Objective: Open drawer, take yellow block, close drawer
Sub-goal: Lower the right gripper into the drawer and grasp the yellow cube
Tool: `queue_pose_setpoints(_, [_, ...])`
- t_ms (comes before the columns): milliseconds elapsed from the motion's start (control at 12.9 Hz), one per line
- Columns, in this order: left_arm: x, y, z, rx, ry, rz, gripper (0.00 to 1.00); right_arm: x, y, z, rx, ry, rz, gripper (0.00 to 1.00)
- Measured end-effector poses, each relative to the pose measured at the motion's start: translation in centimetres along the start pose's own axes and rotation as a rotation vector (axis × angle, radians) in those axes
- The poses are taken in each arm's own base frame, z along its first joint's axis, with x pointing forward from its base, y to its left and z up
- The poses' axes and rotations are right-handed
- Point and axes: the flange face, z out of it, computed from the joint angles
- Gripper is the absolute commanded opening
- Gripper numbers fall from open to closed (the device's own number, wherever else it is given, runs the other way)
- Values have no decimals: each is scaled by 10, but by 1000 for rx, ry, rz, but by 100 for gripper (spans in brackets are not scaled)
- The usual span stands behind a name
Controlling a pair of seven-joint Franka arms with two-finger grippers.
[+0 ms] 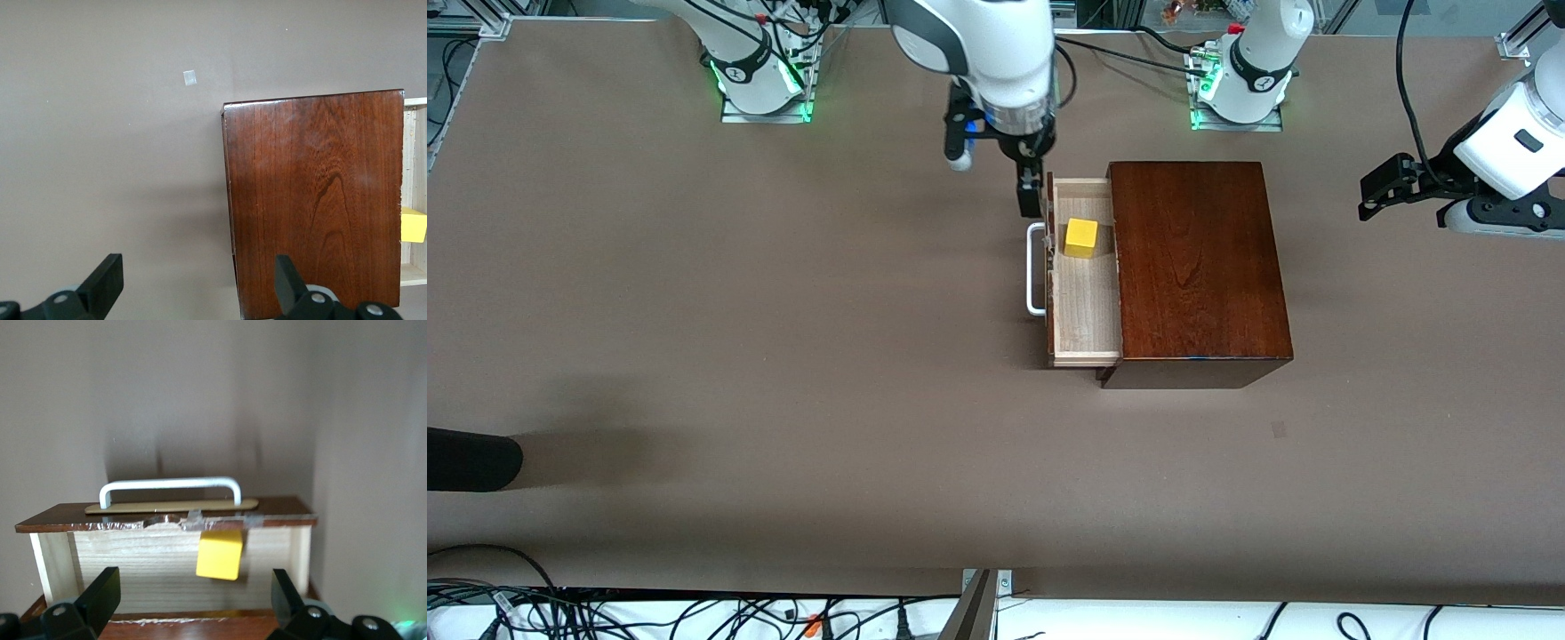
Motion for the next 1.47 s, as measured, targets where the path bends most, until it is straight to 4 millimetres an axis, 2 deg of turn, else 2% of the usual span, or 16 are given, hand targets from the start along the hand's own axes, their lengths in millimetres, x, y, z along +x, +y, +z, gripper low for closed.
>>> queue_pose_setpoints(309, [-1,0,1,0,-9,0,100,-25,8,49,-2,-16,17,100])
queue_pose_setpoints(619, [-1,-1,1,0,-11,-1,100,-29,8,87,-20,-23,31,100])
queue_pose_setpoints(928, [-1,-1,1,0,-12,-1,100,-28,5,111,-11,-18,33,100])
queue_pose_setpoints(1392, [-1,-1,1,0,-12,-1,100,-36,19,144,0,-10,14,100])
queue_pose_setpoints(1469, [-1,-1,1,0,-12,-1,100,-36,21,149,-2,-5,12,90])
